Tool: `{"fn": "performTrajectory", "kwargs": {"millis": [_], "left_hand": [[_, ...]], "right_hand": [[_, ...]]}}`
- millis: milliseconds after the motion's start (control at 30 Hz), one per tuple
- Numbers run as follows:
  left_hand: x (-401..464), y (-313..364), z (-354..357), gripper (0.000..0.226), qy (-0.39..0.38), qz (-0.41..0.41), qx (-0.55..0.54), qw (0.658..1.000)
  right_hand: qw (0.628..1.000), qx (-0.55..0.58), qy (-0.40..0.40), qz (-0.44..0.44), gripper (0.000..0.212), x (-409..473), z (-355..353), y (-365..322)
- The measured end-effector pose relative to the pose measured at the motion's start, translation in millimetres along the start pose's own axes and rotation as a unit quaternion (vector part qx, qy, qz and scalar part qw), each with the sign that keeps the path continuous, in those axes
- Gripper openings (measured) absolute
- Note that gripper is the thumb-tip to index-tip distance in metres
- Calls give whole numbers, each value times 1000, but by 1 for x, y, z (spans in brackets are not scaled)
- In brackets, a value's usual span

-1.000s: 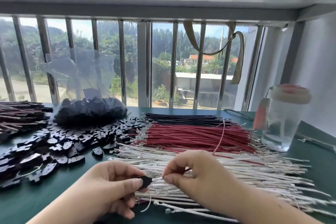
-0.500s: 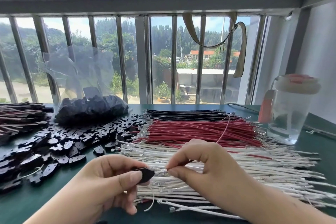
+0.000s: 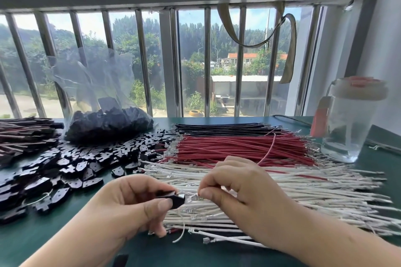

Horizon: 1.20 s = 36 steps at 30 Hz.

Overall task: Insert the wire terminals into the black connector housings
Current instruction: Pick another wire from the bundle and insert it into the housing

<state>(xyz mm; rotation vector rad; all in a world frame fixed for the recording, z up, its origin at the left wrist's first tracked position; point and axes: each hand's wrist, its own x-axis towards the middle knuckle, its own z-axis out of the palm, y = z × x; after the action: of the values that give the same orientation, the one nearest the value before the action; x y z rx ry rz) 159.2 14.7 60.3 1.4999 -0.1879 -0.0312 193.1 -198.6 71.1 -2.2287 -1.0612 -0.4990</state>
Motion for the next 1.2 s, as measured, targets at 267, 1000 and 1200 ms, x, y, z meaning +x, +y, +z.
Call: {"fn": "performTrajectory", "kwargs": {"millis": [267,1000,1200], "left_hand": [[-3,2,7,75,15,-13,-48,999],[4,-1,11,28,67,29,38,997],[1,1,1,39,-26,-14,49,998]], "right_hand": [[997,66,2,45,8,-1,-3,1],[998,40,-29,49,16,4,-3,1],[997,-30,-10,-68,21,6,2,5]]}}
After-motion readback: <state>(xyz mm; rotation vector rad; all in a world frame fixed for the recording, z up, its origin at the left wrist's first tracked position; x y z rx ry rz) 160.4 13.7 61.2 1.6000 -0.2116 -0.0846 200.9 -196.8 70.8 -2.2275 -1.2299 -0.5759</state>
